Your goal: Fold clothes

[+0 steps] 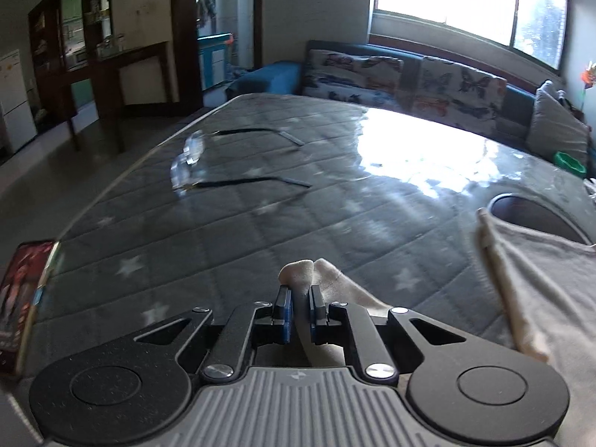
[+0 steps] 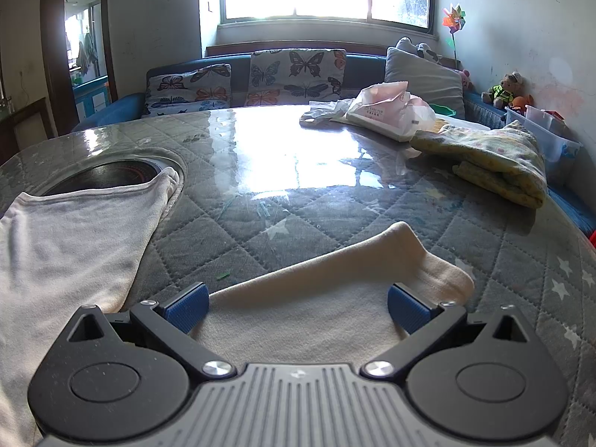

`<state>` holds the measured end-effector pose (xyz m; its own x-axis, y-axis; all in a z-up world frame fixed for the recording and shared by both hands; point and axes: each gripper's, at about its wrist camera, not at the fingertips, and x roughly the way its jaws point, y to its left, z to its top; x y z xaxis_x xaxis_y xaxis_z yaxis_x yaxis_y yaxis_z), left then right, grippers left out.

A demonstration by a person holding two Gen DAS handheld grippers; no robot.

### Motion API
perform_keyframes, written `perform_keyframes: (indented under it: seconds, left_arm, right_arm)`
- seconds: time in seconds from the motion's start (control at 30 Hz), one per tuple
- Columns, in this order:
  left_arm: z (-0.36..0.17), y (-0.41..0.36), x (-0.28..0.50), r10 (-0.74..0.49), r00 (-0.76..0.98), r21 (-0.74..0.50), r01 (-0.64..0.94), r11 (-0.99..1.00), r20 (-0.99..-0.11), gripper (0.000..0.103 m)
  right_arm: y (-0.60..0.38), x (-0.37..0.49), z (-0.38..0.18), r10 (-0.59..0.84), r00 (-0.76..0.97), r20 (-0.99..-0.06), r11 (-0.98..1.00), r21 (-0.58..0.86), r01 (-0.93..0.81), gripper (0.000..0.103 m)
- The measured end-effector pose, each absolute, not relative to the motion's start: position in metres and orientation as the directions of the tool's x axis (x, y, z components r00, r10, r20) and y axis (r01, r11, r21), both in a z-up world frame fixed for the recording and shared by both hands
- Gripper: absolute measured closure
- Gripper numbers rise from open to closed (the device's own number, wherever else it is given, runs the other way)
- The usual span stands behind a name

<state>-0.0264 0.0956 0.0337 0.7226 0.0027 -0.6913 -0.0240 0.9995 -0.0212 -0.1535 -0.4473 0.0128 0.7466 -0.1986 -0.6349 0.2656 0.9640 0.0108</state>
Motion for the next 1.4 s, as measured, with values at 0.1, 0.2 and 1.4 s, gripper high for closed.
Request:
perform_keyframes:
  seconds: [0.1, 0.2, 1.4]
  left_arm:
    - [0.027, 0.107, -0.029, 0.013, 0.707, -0.025, -0.043, 0.999, -0.707, 0.093]
    - [0.023, 0.111, -0.028, 0.007, 0.697, -0.044, -0.056, 0.997, -0.717, 0.093]
    - [0.032, 0.094, -0.038, 0.088, 0.715, 0.033, -0.091, 0.995, -0.694, 0.023]
  right_arm:
    - [-0.448, -0.154, 0.013, -0.196, 0.747, -0.635, 0.964, 0.014, 0.265, 0.000]
    - [-0.449, -0.154, 0.013, -0.193, 0.748, -0.634, 0.964, 0.018, 0.265, 0.000]
    - [-0.448, -0.154, 0.012, -0.193, 0.749, -0.633, 0.964, 0.021, 0.266, 0.000]
